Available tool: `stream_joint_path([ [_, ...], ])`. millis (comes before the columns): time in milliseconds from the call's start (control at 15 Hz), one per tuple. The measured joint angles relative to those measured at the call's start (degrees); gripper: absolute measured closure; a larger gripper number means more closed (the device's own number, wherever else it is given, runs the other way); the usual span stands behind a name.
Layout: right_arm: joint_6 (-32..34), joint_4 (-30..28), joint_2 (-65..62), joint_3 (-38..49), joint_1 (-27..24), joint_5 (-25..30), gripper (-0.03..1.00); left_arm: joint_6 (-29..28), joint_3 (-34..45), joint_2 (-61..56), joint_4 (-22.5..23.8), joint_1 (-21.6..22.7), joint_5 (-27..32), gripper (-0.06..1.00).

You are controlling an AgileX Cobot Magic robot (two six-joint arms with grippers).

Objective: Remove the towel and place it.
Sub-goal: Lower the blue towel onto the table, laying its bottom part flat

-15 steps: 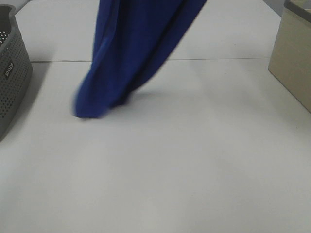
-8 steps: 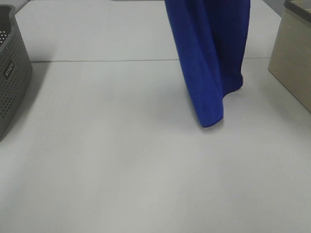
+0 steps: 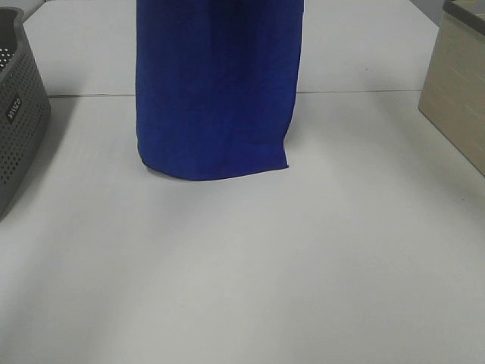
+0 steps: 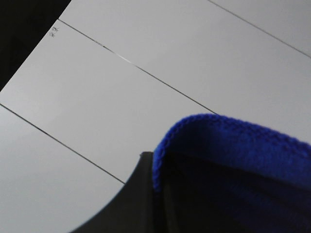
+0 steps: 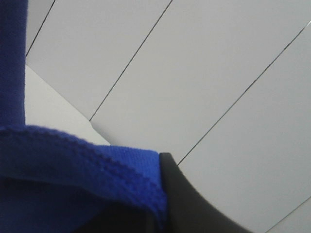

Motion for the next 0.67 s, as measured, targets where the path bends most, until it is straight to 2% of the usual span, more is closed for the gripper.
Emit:
stream_joint_path([
  [133, 0.0, -0.1, 4.5, -5.4, 0.0, -0.6, 0.95, -0.3, 0.0, 1.9, -0.7, 2.2, -3.9, 0.94],
  [400, 0.7, 0.1, 10.3, -10.7, -2.6, -6.8, 0.95, -0.3, -1.5, 7.7, -5.2, 5.7, -15.5, 0.94],
  [667, 1.3, 0.6, 12.7, -11.9, -4.8, -13.5, 0.95, -0.3, -11.2, 15.1, -6.8, 6.3, -17.9, 0.94],
])
